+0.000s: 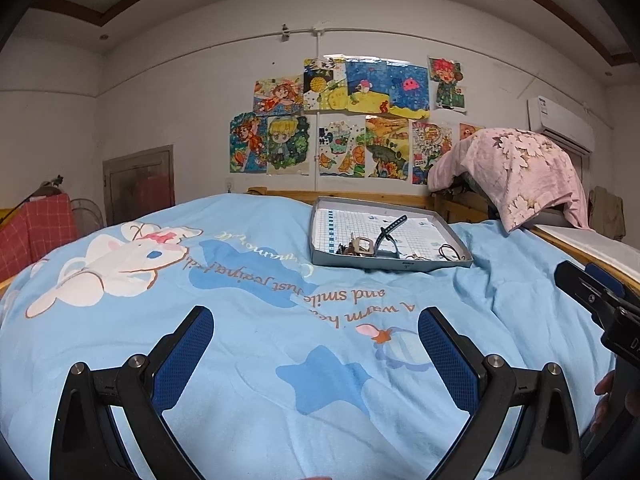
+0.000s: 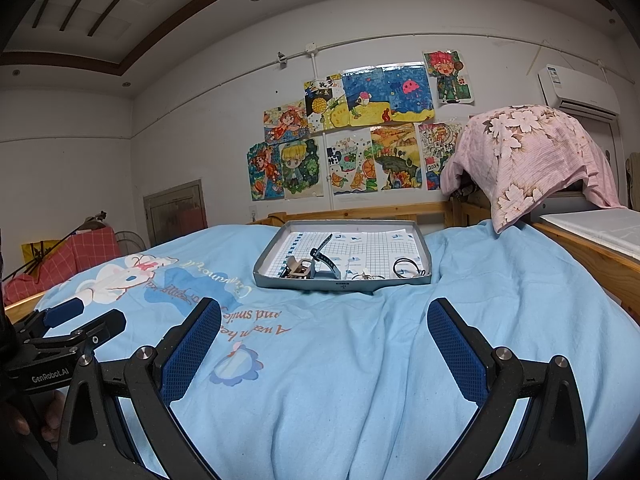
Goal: Organize jewelry
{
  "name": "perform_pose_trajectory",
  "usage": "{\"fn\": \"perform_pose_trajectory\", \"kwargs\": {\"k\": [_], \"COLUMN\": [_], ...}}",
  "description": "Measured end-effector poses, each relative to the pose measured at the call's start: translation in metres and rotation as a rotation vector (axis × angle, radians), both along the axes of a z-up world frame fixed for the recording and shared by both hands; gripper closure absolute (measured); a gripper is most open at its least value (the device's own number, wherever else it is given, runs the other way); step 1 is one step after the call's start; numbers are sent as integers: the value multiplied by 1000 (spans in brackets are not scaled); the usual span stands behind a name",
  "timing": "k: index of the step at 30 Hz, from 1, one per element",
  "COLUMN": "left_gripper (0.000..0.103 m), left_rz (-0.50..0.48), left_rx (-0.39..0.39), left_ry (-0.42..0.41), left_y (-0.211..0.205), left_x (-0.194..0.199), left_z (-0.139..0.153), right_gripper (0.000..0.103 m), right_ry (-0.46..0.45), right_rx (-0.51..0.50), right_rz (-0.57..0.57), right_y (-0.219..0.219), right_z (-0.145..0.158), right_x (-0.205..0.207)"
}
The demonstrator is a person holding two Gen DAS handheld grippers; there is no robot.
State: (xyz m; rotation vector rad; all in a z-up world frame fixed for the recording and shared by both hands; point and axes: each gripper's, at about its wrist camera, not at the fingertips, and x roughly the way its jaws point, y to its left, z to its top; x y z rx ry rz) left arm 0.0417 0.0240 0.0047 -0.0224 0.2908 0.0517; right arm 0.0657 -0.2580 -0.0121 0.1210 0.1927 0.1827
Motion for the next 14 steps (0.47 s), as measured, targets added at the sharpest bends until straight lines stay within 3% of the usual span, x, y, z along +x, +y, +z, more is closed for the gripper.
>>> {"fn": "perform_pose_trajectory", "kwargs": {"k": [14], "left_gripper": [0], "left_rz": [7], "left_rx": [5], "left_ry": [-4], "left_y": [-4], "left_x": [-1], "left_z": [0], "right_gripper": [2], "right_ry": [0], "right_rx": [1], "right_rz": [-1], "right_y": [1], "right_z": [0], "right_x": [0]}}
